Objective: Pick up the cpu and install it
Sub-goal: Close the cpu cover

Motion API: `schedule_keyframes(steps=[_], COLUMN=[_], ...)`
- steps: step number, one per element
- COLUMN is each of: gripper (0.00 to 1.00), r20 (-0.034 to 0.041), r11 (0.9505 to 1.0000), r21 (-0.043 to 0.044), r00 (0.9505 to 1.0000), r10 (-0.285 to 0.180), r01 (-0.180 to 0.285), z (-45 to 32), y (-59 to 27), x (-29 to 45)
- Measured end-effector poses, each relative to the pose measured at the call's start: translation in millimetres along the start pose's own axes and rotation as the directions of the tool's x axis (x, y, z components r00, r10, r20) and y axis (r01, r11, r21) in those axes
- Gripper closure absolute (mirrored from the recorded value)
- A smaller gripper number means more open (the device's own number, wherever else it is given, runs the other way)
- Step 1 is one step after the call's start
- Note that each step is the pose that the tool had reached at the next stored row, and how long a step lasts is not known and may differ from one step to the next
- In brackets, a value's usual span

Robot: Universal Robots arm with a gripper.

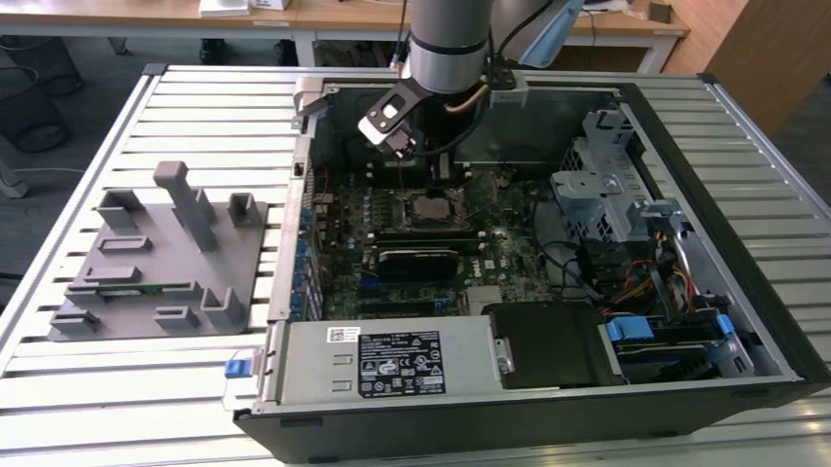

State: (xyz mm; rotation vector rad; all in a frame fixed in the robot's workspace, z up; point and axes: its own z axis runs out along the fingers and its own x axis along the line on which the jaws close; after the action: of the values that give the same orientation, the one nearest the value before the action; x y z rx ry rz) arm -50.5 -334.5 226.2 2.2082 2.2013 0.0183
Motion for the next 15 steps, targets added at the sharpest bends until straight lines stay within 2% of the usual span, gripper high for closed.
schedule_keyframes(steps=[15], gripper=[0.89], r20=[0.0002], r11=[1.0], r21=[0.0], r00=[1.0], r10=[0.0], r01=[0.0], z=[-12.7], y=[0.3], x=[0.1])
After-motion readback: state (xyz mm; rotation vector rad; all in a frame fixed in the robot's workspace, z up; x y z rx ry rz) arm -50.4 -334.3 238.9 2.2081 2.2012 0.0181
